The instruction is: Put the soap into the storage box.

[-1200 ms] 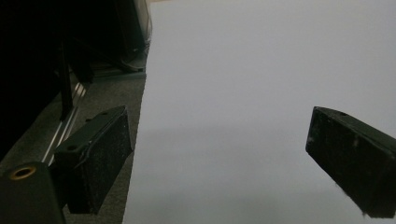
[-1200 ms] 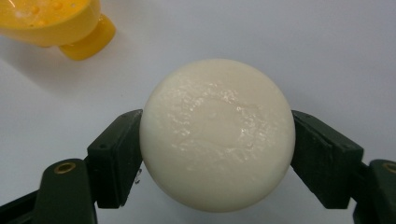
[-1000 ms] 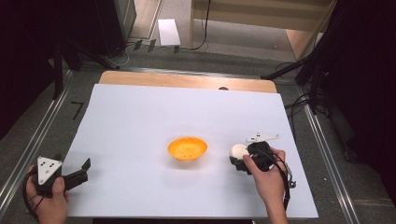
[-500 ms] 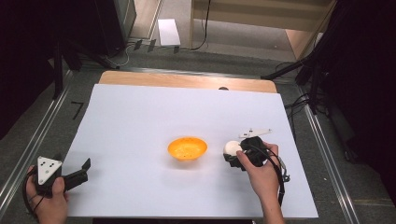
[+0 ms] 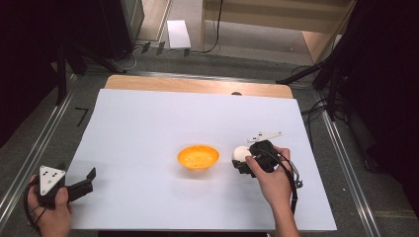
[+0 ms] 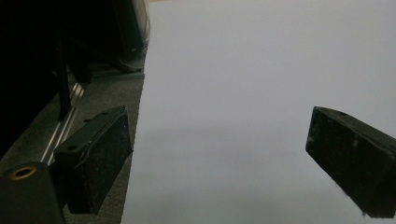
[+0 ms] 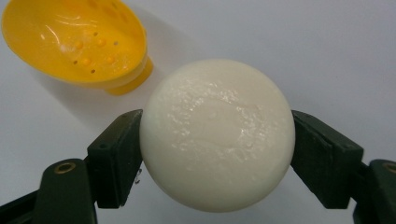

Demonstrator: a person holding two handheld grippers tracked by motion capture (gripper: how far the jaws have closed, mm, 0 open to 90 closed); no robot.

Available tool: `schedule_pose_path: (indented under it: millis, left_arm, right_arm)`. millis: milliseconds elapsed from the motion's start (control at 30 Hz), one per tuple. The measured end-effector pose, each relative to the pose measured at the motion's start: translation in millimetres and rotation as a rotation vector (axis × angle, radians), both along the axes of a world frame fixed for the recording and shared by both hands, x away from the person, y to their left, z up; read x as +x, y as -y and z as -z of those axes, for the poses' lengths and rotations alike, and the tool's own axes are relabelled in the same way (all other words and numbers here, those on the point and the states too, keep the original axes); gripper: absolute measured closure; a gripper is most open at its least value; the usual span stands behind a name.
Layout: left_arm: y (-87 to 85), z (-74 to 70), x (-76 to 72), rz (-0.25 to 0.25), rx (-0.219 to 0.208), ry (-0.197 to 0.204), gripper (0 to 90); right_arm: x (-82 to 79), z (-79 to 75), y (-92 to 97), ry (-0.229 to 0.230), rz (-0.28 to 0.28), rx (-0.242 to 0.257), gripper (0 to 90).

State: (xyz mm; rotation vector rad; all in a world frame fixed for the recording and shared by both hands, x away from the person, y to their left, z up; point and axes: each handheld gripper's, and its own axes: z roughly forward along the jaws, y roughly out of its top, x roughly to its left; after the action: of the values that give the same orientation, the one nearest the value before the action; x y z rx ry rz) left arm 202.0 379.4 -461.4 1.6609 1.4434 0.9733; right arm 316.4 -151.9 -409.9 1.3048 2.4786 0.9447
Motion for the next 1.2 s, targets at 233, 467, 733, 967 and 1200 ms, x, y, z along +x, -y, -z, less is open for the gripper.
schedule_pose_path:
  millis: [233,467,733,967,1200]
  left_arm:
    - [-0.7,0.0,-0.4,-0.007,-0.007,0.004,7.1]
    - [-0.7,0.0,-0.4,-0.007,-0.007,0.005,7.1]
    - [-1.0,-0.2,-0.4,-0.004,-0.006,0.001,7.1]
    - [-0.8,-0.1,-0.3,-0.002,-0.007,0.001,7.2]
    - [-0.8,-0.1,-0.3,-0.001,-0.007,0.001,7.1]
  right_arm:
    - [2.1,-4.0,-6.7,0.002,-0.013,0.0,23.3]
    - [5.1,-7.0,-13.2,0.007,-0.03,0.0,23.3]
    - [7.4,-13.0,-20.6,0.009,-0.039,-0.001,23.3]
    - [11.0,-20.6,-31.2,0.019,-0.055,-0.001,23.3]
    - [12.8,-23.3,-42.1,0.02,-0.074,0.0,23.3]
